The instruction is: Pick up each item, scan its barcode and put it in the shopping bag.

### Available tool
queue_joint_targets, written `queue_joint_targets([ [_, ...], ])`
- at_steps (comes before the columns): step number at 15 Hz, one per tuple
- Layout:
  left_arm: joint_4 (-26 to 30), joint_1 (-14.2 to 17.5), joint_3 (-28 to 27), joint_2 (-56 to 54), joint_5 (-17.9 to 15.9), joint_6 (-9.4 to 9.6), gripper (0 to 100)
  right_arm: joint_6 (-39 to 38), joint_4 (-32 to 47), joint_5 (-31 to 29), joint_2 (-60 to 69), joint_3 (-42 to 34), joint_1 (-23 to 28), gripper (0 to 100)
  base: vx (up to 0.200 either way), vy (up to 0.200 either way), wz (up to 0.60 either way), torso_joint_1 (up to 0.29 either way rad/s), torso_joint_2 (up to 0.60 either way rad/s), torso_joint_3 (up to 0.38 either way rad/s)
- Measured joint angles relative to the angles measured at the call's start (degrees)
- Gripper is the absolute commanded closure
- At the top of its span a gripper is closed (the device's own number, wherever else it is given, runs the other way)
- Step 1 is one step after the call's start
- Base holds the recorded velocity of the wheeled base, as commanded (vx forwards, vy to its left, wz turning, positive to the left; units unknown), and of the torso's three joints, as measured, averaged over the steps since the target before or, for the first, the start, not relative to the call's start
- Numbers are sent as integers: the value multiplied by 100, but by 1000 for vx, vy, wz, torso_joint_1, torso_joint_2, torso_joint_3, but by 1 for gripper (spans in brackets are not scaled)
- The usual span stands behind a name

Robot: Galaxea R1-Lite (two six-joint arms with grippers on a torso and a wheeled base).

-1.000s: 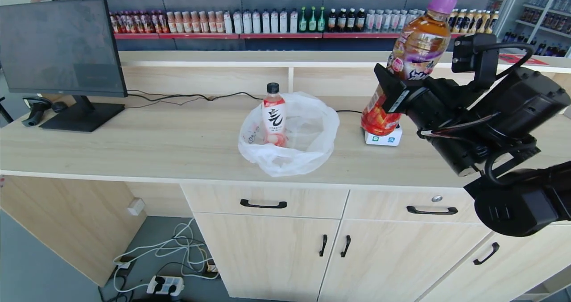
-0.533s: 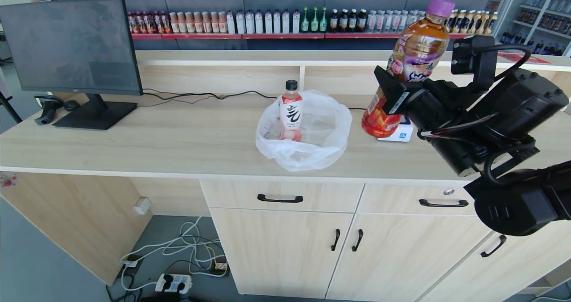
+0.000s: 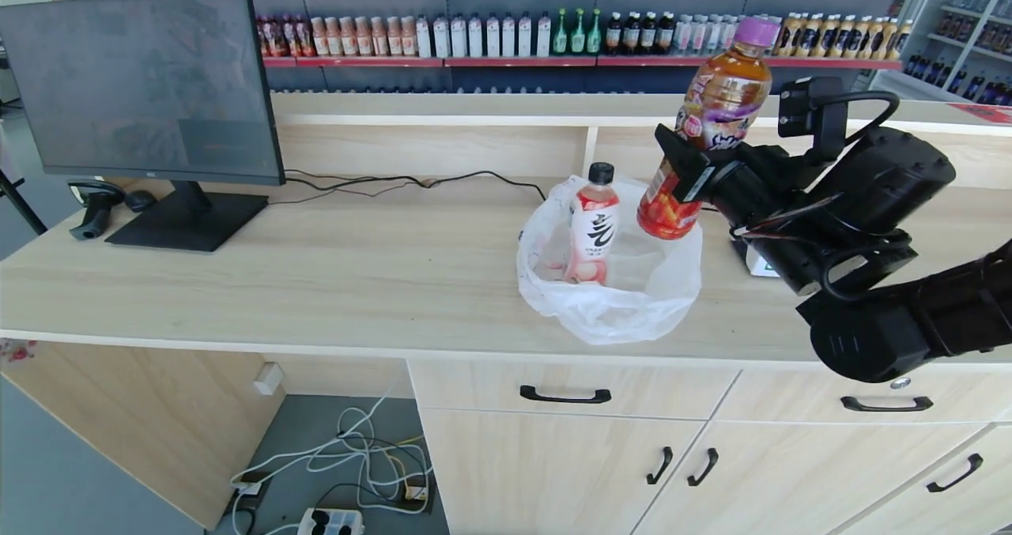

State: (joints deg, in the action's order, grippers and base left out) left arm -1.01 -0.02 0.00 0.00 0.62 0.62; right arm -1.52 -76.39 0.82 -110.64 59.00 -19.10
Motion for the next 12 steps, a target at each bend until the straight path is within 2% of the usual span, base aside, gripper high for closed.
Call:
queue_joint_targets([
  [9,6,2,0,0,-2,9,0,5,-57,16,-419,73,183,100,0,0,0,0,0,0],
  [12,0,2,0,2,-5,24,0,-33,-466,-126,-788,95,221,100,0,0,0,0,0,0],
])
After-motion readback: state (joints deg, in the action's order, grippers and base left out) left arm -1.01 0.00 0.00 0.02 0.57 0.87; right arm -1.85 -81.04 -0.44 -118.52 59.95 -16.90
